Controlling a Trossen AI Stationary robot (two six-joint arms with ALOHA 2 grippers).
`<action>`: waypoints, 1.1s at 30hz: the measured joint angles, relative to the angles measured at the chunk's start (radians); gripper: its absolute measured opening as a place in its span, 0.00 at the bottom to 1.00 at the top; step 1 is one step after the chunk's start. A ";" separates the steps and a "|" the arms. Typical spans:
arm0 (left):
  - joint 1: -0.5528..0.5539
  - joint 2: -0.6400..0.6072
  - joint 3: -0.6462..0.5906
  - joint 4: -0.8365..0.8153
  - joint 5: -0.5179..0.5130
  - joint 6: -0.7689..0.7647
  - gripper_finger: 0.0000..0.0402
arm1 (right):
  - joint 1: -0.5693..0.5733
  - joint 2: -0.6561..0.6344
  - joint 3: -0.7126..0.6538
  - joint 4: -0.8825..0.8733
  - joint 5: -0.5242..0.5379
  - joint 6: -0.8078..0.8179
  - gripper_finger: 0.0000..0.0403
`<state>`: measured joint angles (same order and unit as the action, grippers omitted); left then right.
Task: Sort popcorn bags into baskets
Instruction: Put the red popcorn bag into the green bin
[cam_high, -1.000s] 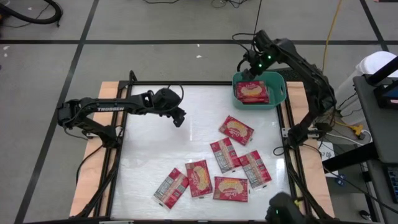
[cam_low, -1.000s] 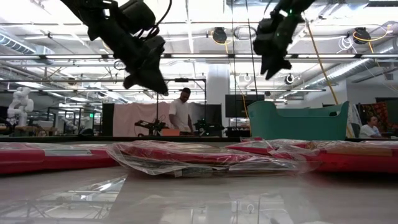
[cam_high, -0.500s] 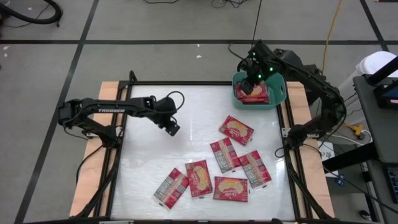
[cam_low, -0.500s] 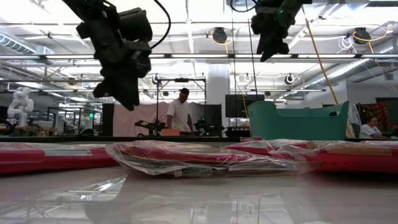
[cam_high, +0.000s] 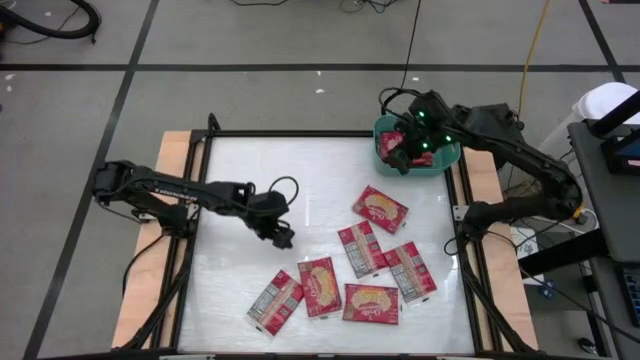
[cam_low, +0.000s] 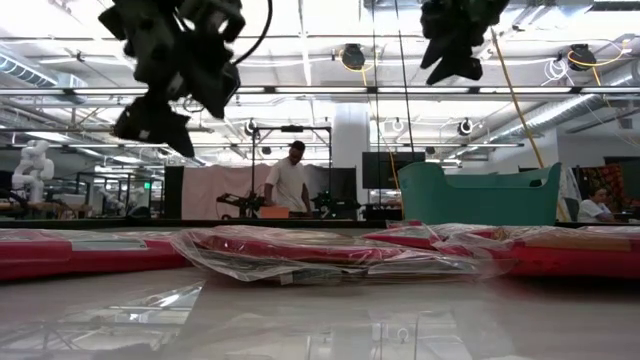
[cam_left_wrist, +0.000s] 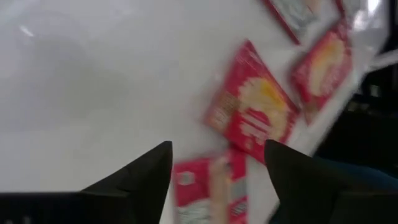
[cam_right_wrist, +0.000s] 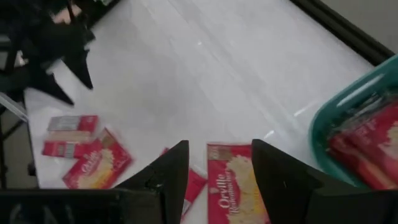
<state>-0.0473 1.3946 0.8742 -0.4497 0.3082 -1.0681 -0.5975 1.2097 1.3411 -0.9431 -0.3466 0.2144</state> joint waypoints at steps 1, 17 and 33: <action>-0.018 0.005 0.000 0.015 -0.007 -0.026 0.67 | 0.006 -0.020 -0.018 0.010 0.000 0.018 0.41; -0.196 0.242 -0.002 0.238 -0.151 -0.238 0.68 | 0.152 -0.236 -0.227 0.145 0.001 0.167 0.41; -0.190 0.433 -0.001 0.583 -0.180 -0.232 0.36 | 0.243 -0.226 -0.245 0.253 0.001 0.185 0.41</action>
<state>-0.2371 1.8280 0.8730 0.1335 0.1286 -1.3003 -0.3545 0.9840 1.0962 -0.6902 -0.3454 0.3995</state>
